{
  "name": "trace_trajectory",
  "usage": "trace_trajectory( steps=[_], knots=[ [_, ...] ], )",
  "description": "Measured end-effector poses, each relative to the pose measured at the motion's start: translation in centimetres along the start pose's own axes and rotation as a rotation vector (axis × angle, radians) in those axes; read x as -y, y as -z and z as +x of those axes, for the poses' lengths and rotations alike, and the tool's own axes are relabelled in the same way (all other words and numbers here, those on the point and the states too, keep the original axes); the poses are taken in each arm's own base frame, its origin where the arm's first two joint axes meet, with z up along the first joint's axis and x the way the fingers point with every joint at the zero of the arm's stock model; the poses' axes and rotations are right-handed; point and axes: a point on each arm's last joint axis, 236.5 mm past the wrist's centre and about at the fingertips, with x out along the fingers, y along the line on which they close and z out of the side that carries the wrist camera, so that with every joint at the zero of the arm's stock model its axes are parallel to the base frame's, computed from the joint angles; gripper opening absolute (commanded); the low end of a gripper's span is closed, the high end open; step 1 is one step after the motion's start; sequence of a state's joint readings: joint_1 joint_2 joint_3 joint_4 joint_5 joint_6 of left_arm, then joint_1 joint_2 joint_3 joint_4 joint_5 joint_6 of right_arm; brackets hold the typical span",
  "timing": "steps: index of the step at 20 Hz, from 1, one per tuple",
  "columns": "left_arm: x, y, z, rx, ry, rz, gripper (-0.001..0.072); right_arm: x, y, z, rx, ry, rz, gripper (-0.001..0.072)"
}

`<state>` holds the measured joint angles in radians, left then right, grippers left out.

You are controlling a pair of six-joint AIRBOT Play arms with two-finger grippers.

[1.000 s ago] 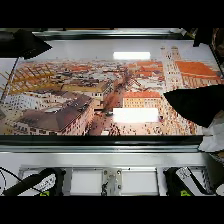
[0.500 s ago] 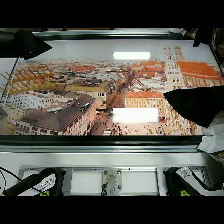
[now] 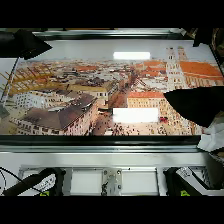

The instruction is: Fold the clothes and pants, and hang the long-sleeved shirts on hangers.

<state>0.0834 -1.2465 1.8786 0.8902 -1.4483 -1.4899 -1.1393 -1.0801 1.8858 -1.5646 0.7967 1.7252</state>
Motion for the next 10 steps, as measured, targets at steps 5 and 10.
trace_trajectory(
  steps=[5, 10],
  knots=[
    [0.0, 0.0, 0.0, 0.000, 0.000, 0.003, 0.0010, -3.2, -2.2, -2.3, 0.062, -0.135, 0.059, 0.0470],
    [-0.4, 0.5, 0.5, -0.016, 0.000, -0.008, 0.0011, -8.1, -6.2, -7.3, 0.183, -0.348, 0.083, 0.0470]
  ],
)
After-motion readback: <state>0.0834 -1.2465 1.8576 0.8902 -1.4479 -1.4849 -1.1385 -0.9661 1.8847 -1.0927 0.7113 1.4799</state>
